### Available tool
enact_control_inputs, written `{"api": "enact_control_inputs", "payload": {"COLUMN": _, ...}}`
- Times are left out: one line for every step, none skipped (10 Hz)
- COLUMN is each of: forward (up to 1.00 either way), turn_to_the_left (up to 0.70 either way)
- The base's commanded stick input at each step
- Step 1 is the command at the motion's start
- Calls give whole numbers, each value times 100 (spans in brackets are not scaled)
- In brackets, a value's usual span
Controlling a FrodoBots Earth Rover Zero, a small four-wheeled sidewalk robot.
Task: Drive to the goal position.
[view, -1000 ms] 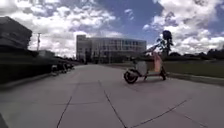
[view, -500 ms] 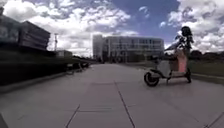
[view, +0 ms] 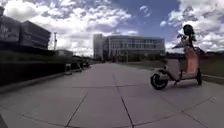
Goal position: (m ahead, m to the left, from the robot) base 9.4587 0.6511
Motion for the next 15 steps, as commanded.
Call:
{"api": "enact_control_inputs", "payload": {"forward": 70, "turn_to_the_left": 0}}
{"api": "enact_control_inputs", "payload": {"forward": 70, "turn_to_the_left": 0}}
{"api": "enact_control_inputs", "payload": {"forward": 70, "turn_to_the_left": 0}}
{"api": "enact_control_inputs", "payload": {"forward": 70, "turn_to_the_left": 0}}
{"api": "enact_control_inputs", "payload": {"forward": 70, "turn_to_the_left": 0}}
{"api": "enact_control_inputs", "payload": {"forward": 70, "turn_to_the_left": 0}}
{"api": "enact_control_inputs", "payload": {"forward": 70, "turn_to_the_left": 0}}
{"api": "enact_control_inputs", "payload": {"forward": 70, "turn_to_the_left": 0}}
{"api": "enact_control_inputs", "payload": {"forward": 70, "turn_to_the_left": 0}}
{"api": "enact_control_inputs", "payload": {"forward": 70, "turn_to_the_left": 0}}
{"api": "enact_control_inputs", "payload": {"forward": 70, "turn_to_the_left": 0}}
{"api": "enact_control_inputs", "payload": {"forward": 70, "turn_to_the_left": 0}}
{"api": "enact_control_inputs", "payload": {"forward": 70, "turn_to_the_left": 0}}
{"api": "enact_control_inputs", "payload": {"forward": 70, "turn_to_the_left": 0}}
{"api": "enact_control_inputs", "payload": {"forward": 70, "turn_to_the_left": 0}}
